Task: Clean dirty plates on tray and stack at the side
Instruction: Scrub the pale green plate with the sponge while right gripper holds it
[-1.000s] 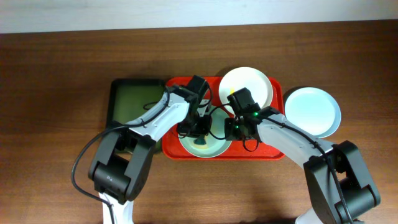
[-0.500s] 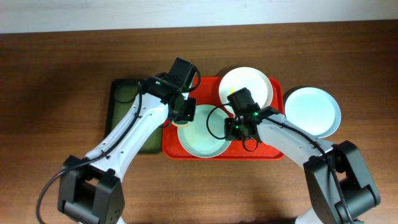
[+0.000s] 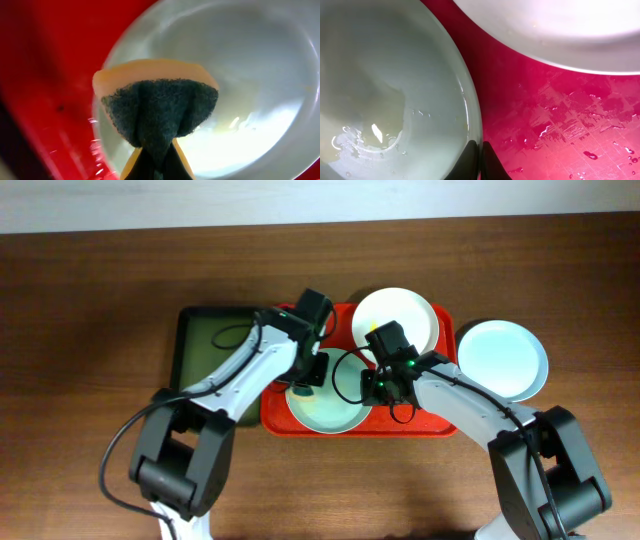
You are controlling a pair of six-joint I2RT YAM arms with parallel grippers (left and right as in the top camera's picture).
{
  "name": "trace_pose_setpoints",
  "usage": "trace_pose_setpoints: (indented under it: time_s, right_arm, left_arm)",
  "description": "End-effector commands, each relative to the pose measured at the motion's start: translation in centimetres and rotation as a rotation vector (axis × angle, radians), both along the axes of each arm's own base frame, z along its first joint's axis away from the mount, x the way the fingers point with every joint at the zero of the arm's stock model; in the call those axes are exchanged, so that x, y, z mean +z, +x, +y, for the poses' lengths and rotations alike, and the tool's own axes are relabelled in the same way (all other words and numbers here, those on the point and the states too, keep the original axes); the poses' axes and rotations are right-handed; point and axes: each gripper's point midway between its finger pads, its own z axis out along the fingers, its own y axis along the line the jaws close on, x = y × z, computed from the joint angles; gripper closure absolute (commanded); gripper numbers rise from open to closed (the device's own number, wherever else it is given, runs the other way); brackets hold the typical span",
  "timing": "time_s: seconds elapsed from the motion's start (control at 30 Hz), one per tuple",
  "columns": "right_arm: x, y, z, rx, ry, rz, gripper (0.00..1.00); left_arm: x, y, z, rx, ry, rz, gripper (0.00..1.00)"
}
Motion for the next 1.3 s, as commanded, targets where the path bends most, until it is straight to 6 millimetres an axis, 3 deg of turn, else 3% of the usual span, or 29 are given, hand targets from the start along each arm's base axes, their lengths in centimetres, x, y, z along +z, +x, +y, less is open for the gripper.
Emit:
trace_pose_setpoints:
  time_s: [0.0, 0.2, 0.37, 0.6, 0.8, 0.9, 1.03, 1.13, 1.2, 1.27]
  right_arm:
    - [0.3, 0.1, 0.4, 0.009, 0.01, -0.004, 0.96]
    - [0.3, 0.1, 0.4, 0.009, 0.01, -0.003, 0.96]
    - [0.3, 0.1, 0.4, 0.009, 0.011, -0.004, 0.96]
    - [0.3, 0.1, 0.4, 0.009, 0.011, -0.003, 0.96]
    - [0.3, 0.1, 0.4, 0.009, 0.011, -0.003, 0.96]
    - [0.3, 0.1, 0.4, 0.009, 0.011, -0.003, 0.96]
    - [0.3, 0.1, 0.4, 0.009, 0.011, -0.003, 0.96]
    - [0.3, 0.1, 0.4, 0.009, 0.01, -0.003, 0.96]
    - [0.3, 0.1, 0.4, 0.009, 0.01, -0.003, 0.96]
    - [0.3, 0.1, 0.4, 0.009, 0.01, -0.003, 0.96]
  left_arm:
    - [-0.8, -0.9, -1.0, -0.023, -0.013, 0.031, 1.0]
    - [-0.8, 0.0, 0.0, 0.036, 0.039, -0.013, 1.0]
    - [-1.1, -0.4, 0.0, 0.034, 0.043, -0.001, 1.0]
    - [-3.7, -0.4, 0.7, 0.074, 0.053, 0.037, 1.0]
    - [-4.3, -0.4, 0.9, 0.091, 0.027, 0.067, 1.0]
    - [-4.9, -1.1, 0.0, 0.075, -0.007, 0.084, 1.0]
    - [-5.6, -3.1, -3.0, 0.031, -0.151, 0.153, 1.0]
    - [-4.6, -3.7, -5.2, -0.031, -0.29, 0.194, 1.0]
    - [-3.3, -2.9, -5.1, -0.02, -0.318, 0.181, 1.0]
    - [-0.4, -0.9, -4.0, 0.006, -0.326, 0.11, 1.0]
